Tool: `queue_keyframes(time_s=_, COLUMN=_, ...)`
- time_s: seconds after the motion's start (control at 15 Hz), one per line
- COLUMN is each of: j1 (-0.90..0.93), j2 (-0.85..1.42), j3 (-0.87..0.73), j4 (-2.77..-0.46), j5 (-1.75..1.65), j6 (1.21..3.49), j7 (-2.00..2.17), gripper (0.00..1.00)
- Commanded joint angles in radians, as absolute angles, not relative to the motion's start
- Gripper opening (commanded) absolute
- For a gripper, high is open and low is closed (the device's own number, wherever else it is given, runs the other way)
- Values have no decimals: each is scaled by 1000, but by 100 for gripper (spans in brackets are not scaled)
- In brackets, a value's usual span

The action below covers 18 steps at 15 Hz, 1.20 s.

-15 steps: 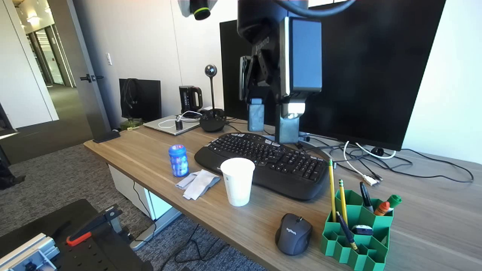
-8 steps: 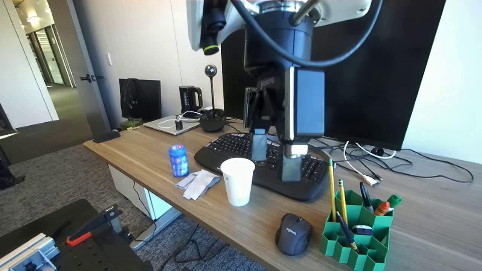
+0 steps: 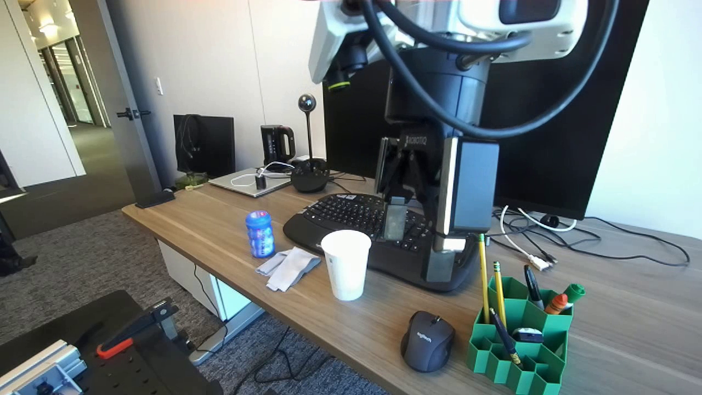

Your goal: Pick up the pencil and put it in the cup

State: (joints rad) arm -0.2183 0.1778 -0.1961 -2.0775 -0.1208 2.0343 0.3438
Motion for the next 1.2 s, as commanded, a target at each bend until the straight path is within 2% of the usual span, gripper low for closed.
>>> queue_keyframes(time_s=0.0, j1=-228, j2=225, j3=-217, j4=-1996, j5=-66, j6=2005, j7=278, gripper=100)
queue_keyframes(time_s=1.13, j1=-232, j2=250, j3=-232, j4=-1956, j5=-50, j6=2032, j7=210, gripper=100)
